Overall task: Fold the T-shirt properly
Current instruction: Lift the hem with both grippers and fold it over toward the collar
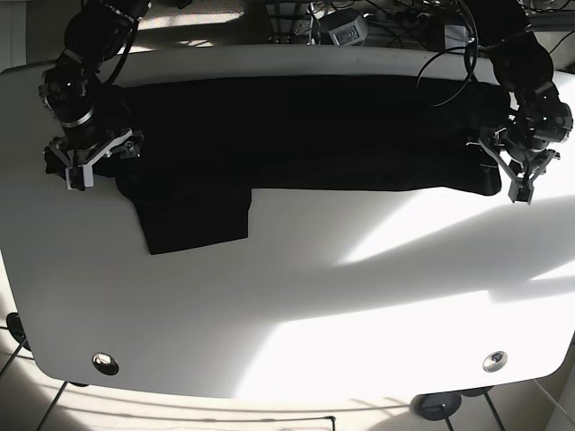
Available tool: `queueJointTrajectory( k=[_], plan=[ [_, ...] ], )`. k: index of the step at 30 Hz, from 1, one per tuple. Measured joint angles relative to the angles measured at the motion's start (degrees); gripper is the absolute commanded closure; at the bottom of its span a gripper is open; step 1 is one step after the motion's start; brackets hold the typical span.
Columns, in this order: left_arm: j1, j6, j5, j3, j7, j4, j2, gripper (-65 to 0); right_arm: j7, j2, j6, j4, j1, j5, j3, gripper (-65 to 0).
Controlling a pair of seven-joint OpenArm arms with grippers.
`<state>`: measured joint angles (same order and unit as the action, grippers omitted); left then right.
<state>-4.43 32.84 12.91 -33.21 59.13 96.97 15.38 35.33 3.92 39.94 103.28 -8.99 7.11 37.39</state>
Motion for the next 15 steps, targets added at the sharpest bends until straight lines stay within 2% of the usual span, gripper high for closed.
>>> queueJointTrajectory(
  k=[4,7,11,15],
  plan=[
    [0.46,0.0,0.07,0.15,-0.55,4.42,-0.59,-31.9,6.54,2.34,0.13,-1.97,7.52,2.23,-0.11,-65.0],
    [0.13,0.02,0.24,0.37,-0.35,4.24,-1.84,-31.9,9.46,3.34,0.13,-11.15,15.78,2.36,-0.98,-65.0],
    [0.0,-0.2,0.33,2.16,-0.46,2.62,-1.57,-31.9,9.64,6.67,-0.04,-25.0,22.45,2.21,-6.97,-65.0],
    [-0.28,-0.2,0.17,1.77,-0.42,-1.33,-1.64,-31.8,6.19,7.82,-0.04,-38.75,28.11,2.23,-8.61,-65.0]
  ],
)
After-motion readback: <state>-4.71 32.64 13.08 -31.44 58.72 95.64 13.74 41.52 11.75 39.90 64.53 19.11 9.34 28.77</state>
